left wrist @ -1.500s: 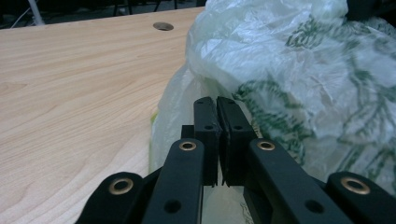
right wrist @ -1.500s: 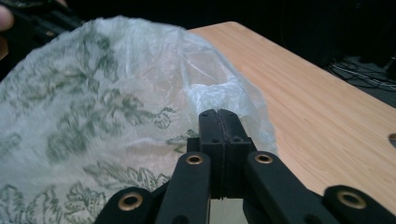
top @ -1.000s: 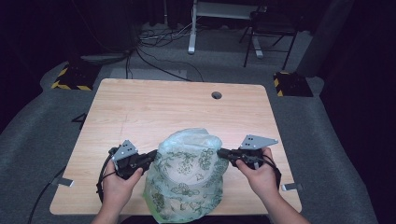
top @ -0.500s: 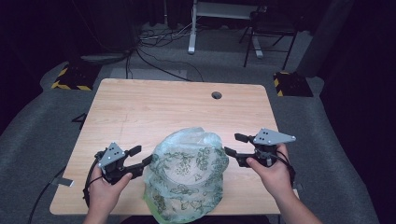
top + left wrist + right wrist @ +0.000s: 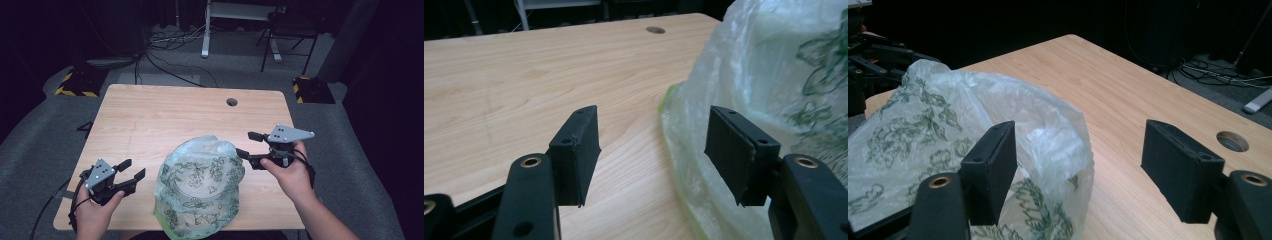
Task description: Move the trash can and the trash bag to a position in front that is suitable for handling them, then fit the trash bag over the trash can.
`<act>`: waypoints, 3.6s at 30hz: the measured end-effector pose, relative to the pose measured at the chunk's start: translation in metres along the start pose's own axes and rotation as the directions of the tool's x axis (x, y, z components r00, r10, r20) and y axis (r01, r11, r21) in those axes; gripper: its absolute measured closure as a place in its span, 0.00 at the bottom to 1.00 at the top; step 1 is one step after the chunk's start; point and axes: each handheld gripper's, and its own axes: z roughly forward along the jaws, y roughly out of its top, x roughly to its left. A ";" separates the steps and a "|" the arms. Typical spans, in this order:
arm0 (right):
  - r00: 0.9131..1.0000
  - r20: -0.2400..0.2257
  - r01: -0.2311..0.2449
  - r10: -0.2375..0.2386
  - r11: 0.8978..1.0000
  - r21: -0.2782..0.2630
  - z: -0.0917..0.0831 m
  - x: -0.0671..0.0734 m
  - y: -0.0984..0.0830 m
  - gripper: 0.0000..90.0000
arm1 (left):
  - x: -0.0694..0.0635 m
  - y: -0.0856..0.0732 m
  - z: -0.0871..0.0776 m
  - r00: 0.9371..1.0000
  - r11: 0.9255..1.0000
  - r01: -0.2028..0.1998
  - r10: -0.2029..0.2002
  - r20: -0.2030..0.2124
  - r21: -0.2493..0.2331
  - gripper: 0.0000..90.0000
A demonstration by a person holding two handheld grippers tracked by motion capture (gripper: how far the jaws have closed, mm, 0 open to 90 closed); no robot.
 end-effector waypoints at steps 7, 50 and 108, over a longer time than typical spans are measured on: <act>1.000 -0.021 0.023 -0.022 0.999 0.035 0.010 0.004 0.019 0.34 | 0.007 -0.007 -0.009 0.999 1.000 0.023 -0.023 -0.030 0.003 0.43; 0.992 -0.112 0.099 -0.061 0.921 0.376 0.081 0.062 0.080 0.38 | 0.025 -0.010 -0.001 0.998 0.998 0.065 -0.065 -0.013 0.005 0.43; 0.987 -0.148 0.051 0.055 0.776 0.629 0.152 0.079 0.063 1.00 | 0.025 -0.014 0.001 0.996 0.996 0.091 -0.091 0.004 0.014 0.46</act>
